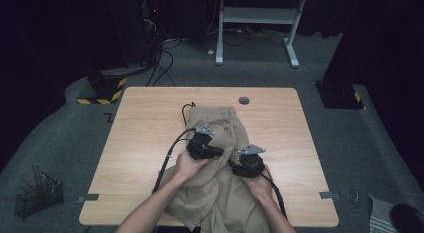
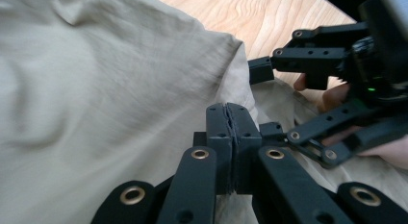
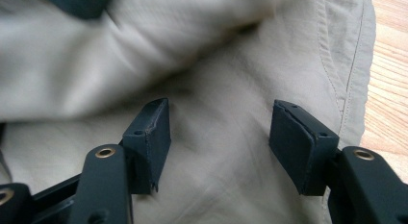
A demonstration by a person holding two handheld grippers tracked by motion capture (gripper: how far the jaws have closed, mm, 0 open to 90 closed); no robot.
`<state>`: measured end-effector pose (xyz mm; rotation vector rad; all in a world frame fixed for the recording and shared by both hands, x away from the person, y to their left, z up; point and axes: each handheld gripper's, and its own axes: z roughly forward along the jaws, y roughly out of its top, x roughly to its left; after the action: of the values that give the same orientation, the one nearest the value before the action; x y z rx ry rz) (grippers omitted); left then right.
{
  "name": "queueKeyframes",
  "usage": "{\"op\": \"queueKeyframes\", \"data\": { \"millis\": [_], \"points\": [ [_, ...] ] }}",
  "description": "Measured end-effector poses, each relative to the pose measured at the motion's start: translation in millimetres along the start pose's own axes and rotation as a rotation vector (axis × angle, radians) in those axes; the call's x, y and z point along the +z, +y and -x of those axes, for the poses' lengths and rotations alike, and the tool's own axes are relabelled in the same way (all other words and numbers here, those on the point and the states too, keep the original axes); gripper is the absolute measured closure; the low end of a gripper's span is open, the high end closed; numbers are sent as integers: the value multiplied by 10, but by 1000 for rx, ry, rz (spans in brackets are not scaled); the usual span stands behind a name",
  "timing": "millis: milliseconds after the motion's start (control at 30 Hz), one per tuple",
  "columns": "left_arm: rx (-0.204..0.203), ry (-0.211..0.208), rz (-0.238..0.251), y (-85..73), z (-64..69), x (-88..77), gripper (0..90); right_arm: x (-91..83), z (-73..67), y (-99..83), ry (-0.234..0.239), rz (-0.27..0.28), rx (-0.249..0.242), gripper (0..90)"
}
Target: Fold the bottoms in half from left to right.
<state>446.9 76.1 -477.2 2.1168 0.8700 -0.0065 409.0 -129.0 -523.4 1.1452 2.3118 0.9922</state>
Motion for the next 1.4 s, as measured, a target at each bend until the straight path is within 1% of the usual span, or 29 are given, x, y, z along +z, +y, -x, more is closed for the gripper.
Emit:
{"op": "queueKeyframes", "data": {
  "millis": [100, 167, 200, 233, 267, 300, 333, 400, 467, 567, 633, 733, 833, 867, 900, 933, 1000, 1033, 1067, 1167, 1267, 1333, 1400],
  "points": [
    [0, 8, -28, 16, 3, 121, 887, 2, 2, 2, 0, 1, 2, 398],
    [4, 16, -44, 23, -2, 164, 884, 3, 3, 2, -1, 1, 2, 398],
    [1, 18, -44, 24, 0, 168, 877, 3, 2, 2, -1, 1, 2, 398],
    [6, 22, -45, 26, -2, 159, 857, 3, 2, 2, -1, 1, 2, 398],
    [3, 25, -41, 29, 4, 135, 808, 3, 2, 2, -1, 1, 2, 398],
    [5, 23, -38, 32, 4, 106, 746, 3, 2, 2, -2, 1, 2, 398],
    [7, 30, -35, 33, 8, 68, 686, 3, 2, 2, -1, 1, 2, 398],
    [32, 56, -22, 33, 12, -31, 594, 3, 2, 3, -1, 0, 2, 399],
    [30, 76, 7, 23, 6, -143, 518, -1, 0, 4, 1, -3, 0, 399],
    [19, 90, 55, -16, -28, -350, 440, -25, -8, 5, 4, -6, 0, 401],
    [17, 97, 71, -52, -51, -457, 415, -74, -24, 12, 3, 4, -11, 402],
    [6, 110, 88, -171, -89, -598, 400, -157, -46, 20, 4, 16, -25, 401],
    [-2, 113, 70, -350, -140, -652, 395, -237, -58, -19, 15, 23, -43, 401],
    [-8, 112, 60, -414, -160, -647, 394, -258, -62, -43, 19, 21, -42, 400],
    [-25, 107, 49, -479, -176, -630, 395, -275, -59, -70, 23, 20, -46, 400],
    [-45, 99, 38, -543, -189, -606, 398, -288, -61, -99, 29, 17, -40, 400],
    [-54, 90, 15, -654, -207, -537, 406, -294, -61, -150, 42, 12, -37, 400],
    [-55, 93, 6, -694, -210, -501, 406, -284, -62, -172, 47, 2, -39, 398],
    [-57, 96, 4, -722, -213, -471, 406, -266, -69, -191, 49, -14, -42, 397],
    [-53, 119, 1, -740, -215, -409, 412, -248, -80, -211, 48, -14, -43, 390],
    [-25, 153, -15, -729, -205, -343, 425, -225, -85, -207, 46, -3, -42, 381],
    [-5, 178, -19, -715, -211, -314, 436, -208, -95, -197, 42, 1, -31, 380],
    [-2, 204, -20, -694, -223, -298, 464, -169, -101, -161, 36, 2, -31, 385]
  ]
}}
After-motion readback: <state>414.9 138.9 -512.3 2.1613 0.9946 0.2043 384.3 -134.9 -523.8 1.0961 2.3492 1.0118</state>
